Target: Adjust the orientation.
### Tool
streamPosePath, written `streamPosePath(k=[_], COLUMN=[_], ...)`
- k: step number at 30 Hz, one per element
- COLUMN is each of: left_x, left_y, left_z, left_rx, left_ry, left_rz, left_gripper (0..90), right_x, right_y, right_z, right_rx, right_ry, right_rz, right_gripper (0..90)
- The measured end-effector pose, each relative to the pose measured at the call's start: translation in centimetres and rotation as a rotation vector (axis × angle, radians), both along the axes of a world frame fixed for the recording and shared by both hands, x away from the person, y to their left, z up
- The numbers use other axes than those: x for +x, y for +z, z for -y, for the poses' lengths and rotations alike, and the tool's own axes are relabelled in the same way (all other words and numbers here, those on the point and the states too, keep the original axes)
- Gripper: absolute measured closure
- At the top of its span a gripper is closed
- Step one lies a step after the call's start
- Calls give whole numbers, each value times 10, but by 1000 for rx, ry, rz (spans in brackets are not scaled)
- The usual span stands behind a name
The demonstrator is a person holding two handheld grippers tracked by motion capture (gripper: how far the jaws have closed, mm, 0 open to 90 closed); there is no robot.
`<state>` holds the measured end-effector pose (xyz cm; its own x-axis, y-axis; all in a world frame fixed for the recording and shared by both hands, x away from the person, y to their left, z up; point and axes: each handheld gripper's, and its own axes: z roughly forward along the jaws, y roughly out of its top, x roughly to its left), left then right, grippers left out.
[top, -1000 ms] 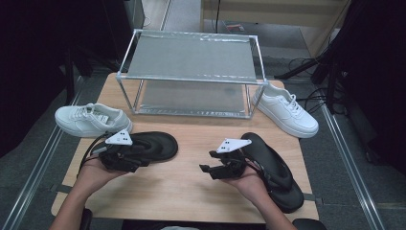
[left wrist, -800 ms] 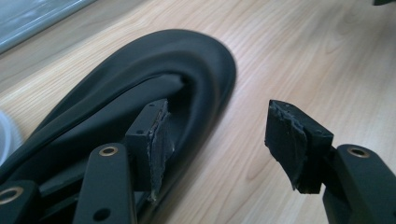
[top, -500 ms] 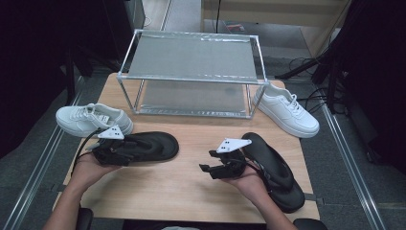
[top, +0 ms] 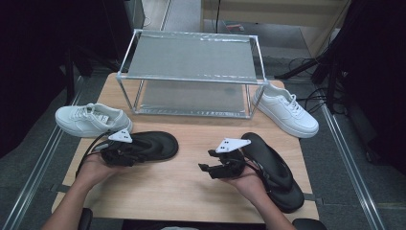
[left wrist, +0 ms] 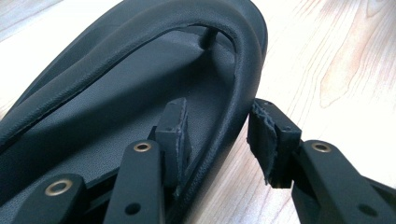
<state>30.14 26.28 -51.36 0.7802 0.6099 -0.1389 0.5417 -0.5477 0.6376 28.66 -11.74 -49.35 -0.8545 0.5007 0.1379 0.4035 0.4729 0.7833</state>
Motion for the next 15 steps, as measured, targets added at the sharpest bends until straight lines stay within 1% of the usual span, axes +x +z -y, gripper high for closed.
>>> streamPosePath(k=[1,3,6,7,8,12,14,15], left_x=[-1,-1,0,0,-1,-3,-3,-2], left_y=[0,0,0,0,0,2,4,5], left_z=[1,2,0,0,0,5,7,7], left_rx=[9,11,-1,-1,7,16,19,15], left_ry=[-6,-7,-12,-12,-20,-58,-52,-41], left_rz=[13,10,-1,-1,10,14,16,3], left_gripper=[623,634,648,655,668,778,818,819], right_x=[0,1,2,2,2,4,4,4], right_y=[0,0,1,1,1,1,2,2], right_z=[0,1,2,3,3,3,4,5], right_rx=[2,7,15,19,25,36,35,35], right_ry=[-1,-5,-11,-16,-17,-23,-29,-28], right_rz=[1,-1,-1,-4,-7,-8,-8,-9], right_gripper=[391,391,388,387,386,386,385,384])
